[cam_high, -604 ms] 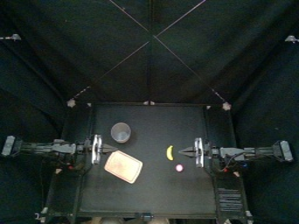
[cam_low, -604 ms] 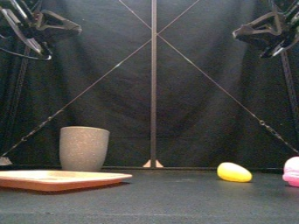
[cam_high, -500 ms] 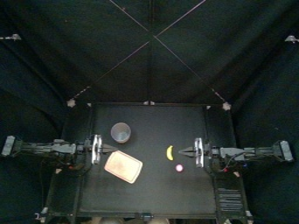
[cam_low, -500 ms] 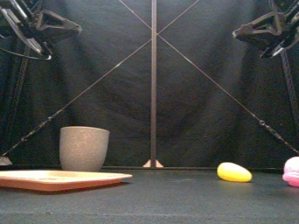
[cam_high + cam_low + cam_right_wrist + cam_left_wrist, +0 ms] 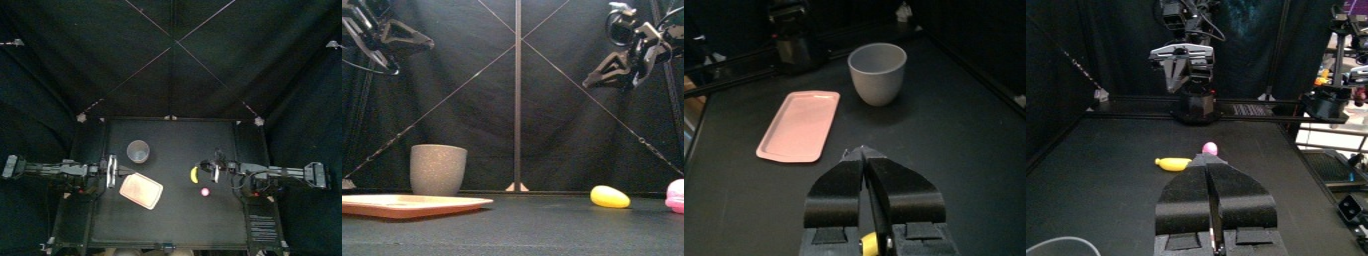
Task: Pick the banana then place it on the pink plate
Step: Pick the banana
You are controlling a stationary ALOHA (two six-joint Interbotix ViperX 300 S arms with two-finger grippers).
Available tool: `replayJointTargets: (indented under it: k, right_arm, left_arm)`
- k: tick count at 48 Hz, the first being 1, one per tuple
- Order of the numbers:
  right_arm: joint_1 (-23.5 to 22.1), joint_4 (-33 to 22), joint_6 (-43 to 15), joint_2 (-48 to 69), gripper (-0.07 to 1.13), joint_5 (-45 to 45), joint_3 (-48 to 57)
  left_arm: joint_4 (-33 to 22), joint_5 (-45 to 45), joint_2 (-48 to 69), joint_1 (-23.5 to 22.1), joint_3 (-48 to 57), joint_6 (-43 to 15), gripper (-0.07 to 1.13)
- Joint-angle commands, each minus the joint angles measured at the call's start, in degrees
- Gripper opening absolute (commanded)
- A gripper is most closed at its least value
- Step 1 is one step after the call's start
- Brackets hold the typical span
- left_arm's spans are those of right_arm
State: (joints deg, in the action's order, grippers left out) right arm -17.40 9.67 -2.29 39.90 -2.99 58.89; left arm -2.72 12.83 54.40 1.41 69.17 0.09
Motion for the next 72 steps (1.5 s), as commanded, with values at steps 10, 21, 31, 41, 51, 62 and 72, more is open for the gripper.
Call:
replayJointTargets:
  k: [10,21,31,41,51,62,72]
  right_arm:
    - [-10.8,15.6,0.0,1.2,0.48,-20.6,-2.7]
    - [-8.0,23.3,0.0,-0.4,1.09,-24.6,-2.5]
    - [-3.8,31.1,0.0,-6.1,1.02,-23.1,-2.6]
    - [-4.4,33.8,-0.3,-12.0,0.99,-25.1,-4.3]
    - [-6.1,33.8,-4.5,-18.2,0.99,-31.6,-8.0]
    - [-12.0,14.2,-18.5,-21.4,0.96,-49.0,-12.3]
    - [-7.2,-1.8,-36.6,-20.8,0.89,-44.9,-15.3]
  left_arm:
    - [-1.1,0.3,-0.4,2.2,-0.4,-0.3,0.02]
    - [-1.1,0.4,-0.4,2.3,0.1,-0.3,0.02]
    - [-1.1,0.4,-0.3,2.3,0.9,-0.3,0.02]
    - [-1.1,0.4,-0.4,2.3,1.6,-0.3,0.02]
    - [-1.1,0.1,-0.4,2.3,1.8,-0.3,0.02]
    - [-1.0,0.1,-0.4,2.4,2.4,-0.3,0.02]
    - [-1.3,0.0,-0.4,2.4,2.6,0.0,0.02]
